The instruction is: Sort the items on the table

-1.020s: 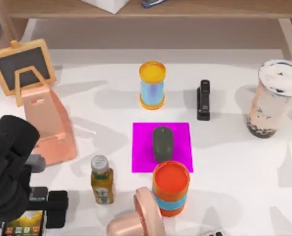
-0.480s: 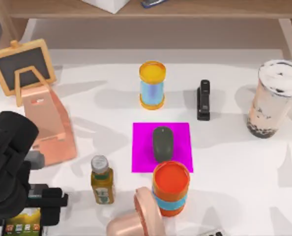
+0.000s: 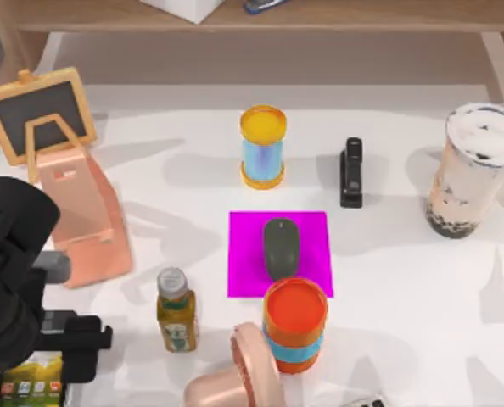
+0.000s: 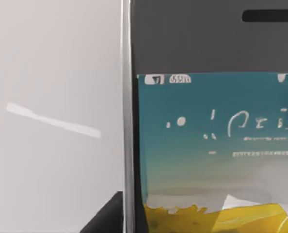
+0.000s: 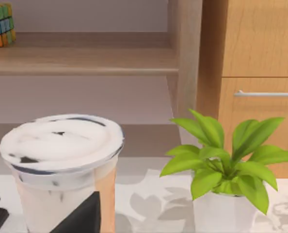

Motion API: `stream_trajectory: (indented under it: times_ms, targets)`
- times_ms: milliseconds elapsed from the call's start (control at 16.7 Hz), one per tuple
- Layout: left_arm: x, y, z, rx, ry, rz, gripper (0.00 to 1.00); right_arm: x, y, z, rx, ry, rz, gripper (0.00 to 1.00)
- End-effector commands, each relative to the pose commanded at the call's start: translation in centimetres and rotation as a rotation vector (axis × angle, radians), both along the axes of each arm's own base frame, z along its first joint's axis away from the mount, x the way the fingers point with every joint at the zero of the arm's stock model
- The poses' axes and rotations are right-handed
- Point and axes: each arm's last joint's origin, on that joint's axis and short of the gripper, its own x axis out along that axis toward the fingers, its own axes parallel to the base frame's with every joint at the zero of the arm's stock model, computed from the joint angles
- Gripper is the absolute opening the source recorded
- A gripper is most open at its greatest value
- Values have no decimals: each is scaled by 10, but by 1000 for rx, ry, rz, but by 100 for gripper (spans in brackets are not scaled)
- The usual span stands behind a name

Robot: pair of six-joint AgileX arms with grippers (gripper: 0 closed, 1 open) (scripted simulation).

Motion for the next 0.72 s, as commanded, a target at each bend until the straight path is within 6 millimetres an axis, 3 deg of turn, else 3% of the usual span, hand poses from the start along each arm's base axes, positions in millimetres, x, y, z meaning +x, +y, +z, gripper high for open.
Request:
stream_trajectory:
  times_ms: [360,720]
  targets:
    - [-11,-13,19,46,-142,-84,0,0,0,0,0,0,0,100]
    - [-23,-39,50,153,-548,-125,0,0,0,0,0,0,0,100]
